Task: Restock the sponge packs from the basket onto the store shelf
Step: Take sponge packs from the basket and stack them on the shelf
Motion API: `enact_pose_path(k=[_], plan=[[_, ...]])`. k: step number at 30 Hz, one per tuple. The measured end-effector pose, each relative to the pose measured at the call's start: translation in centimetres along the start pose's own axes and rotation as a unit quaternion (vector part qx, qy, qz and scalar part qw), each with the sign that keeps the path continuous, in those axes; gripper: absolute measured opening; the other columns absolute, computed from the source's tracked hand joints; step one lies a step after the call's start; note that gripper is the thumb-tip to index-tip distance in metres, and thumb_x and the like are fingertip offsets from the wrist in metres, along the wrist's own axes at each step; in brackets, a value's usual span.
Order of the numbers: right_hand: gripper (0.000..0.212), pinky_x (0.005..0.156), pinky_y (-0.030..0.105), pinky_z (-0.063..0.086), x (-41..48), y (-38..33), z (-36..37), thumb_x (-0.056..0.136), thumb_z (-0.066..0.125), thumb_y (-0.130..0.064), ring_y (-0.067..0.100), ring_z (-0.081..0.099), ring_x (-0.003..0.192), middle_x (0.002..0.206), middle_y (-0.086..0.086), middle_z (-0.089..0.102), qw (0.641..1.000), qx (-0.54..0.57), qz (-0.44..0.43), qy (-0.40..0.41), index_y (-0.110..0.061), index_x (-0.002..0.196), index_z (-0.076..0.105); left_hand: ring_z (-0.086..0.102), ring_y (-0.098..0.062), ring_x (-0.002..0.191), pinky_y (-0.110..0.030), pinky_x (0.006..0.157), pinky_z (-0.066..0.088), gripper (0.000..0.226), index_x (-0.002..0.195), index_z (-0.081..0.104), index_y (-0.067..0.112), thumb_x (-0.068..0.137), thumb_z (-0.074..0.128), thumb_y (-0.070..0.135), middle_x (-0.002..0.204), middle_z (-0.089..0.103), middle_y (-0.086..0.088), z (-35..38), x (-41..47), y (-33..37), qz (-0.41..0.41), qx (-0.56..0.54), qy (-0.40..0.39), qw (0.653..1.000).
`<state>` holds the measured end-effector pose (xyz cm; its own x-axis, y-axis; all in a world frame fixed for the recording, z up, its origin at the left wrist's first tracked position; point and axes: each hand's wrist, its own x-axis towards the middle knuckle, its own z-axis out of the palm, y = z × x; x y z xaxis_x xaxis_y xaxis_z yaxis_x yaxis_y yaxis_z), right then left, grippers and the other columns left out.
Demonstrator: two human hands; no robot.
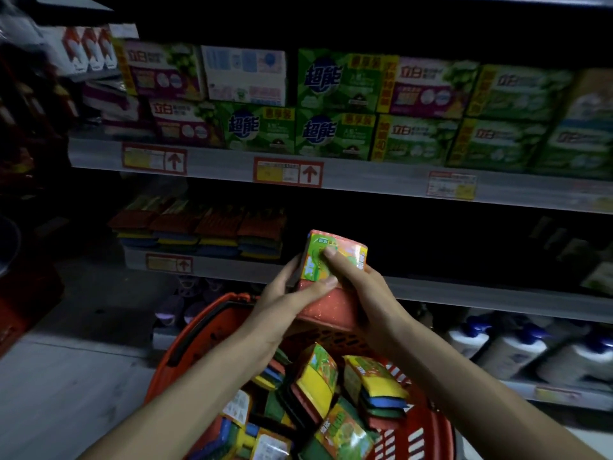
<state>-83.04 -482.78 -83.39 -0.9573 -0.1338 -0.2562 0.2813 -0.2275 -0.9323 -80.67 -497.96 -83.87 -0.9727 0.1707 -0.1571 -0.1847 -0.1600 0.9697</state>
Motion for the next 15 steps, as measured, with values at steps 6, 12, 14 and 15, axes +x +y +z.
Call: enact_pose_path(k=[6,12,14,15], plan=[[0.063,0.08,0.042,0.061,-0.2,0.5,-0.7,0.077,0.08,-0.052,0.036,0.076,0.097,0.111,0.021,0.076,0.998,0.04,0.025,0.035,-0.006,0.119,0.073,0.072,-0.017,0.11,-0.037,0.097,0.057,0.072,0.142,0.051,0.041,0.081,0.084,0.021,0.121,0.074,0.005,1.0,-0.4,-1.1,0.017,0.049,-0.032,0.998],[0.044,0.069,0.034,0.063,-0.3,-0.5,-1.4,0.094,0.063,-0.049,0.025,0.075,0.08,0.103,0.015,0.077,0.988,0.144,0.049,-0.022,-0.012,0.113,0.076,0.059,0.022,0.105,-0.007,0.084,0.049,0.098,0.157,0.029,0.03,0.075,0.083,0.026,0.129,0.056,0.025,1.9,-1.1,-0.5,0.089,0.108,-0.005,0.99],[0.042,0.069,0.034,0.064,-0.3,-0.4,-1.5,0.095,0.061,-0.049,0.025,0.075,0.078,0.1,0.015,0.077,0.986,0.156,0.055,-0.034,-0.013,0.108,0.077,0.057,0.024,0.105,-0.005,0.084,0.048,0.103,0.159,0.028,0.029,0.072,0.082,0.035,0.128,0.052,0.029,2.0,-1.1,-0.5,0.103,0.128,0.002,0.986],[0.043,0.071,0.034,0.064,-0.3,-0.4,-1.5,0.095,0.061,-0.05,0.025,0.076,0.08,0.103,0.015,0.077,0.986,0.152,0.055,-0.037,-0.013,0.11,0.077,0.058,0.021,0.107,-0.006,0.086,0.049,0.105,0.16,0.027,0.028,0.071,0.082,0.038,0.129,0.053,0.029,2.0,-1.0,-0.4,0.105,0.13,0.006,0.986]])
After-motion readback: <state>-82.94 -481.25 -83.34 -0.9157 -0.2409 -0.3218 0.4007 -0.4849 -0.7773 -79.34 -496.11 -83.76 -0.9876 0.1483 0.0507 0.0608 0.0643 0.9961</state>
